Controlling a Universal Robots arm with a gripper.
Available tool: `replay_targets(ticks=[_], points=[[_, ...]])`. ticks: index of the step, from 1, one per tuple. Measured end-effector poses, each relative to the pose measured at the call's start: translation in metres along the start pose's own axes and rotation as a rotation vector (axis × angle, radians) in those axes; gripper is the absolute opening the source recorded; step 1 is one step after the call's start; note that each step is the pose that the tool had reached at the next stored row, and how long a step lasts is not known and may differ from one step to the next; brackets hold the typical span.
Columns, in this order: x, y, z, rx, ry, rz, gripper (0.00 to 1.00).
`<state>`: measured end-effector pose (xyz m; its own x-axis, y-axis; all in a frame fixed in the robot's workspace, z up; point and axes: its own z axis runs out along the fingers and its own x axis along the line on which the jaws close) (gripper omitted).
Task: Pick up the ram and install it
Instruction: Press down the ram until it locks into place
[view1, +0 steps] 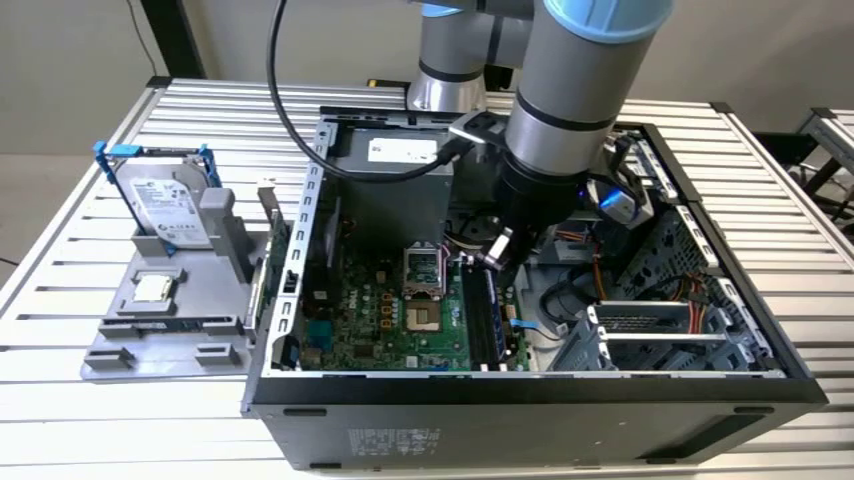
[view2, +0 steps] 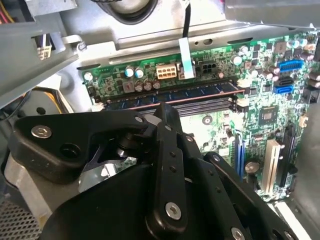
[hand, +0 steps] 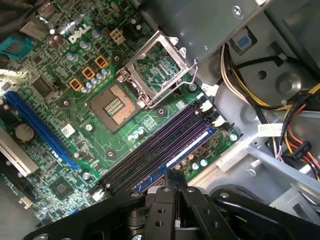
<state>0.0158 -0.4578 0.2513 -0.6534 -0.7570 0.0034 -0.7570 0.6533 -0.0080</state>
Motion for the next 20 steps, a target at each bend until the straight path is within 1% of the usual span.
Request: replay_targets(ticks=[2, 3, 9, 16, 20], points=[[0.0, -0.0001, 0.0004, -0.0059, -0.007, -0.018, 0.0], [-0.0001, 0.0, 0.0005, -0.0069, -0.0083, -0.026, 0.0], [-0.0005, 0.0003, 0.0012, -0.007, -0.0086, -0.09, 0.0], [-0.0009, 0.0007, 0.0019, -0.007, -0.0091, -0.202, 0.0], [-0.0013, 0.001, 0.0024, -0.007, -0.0092, -0.233, 0.0]])
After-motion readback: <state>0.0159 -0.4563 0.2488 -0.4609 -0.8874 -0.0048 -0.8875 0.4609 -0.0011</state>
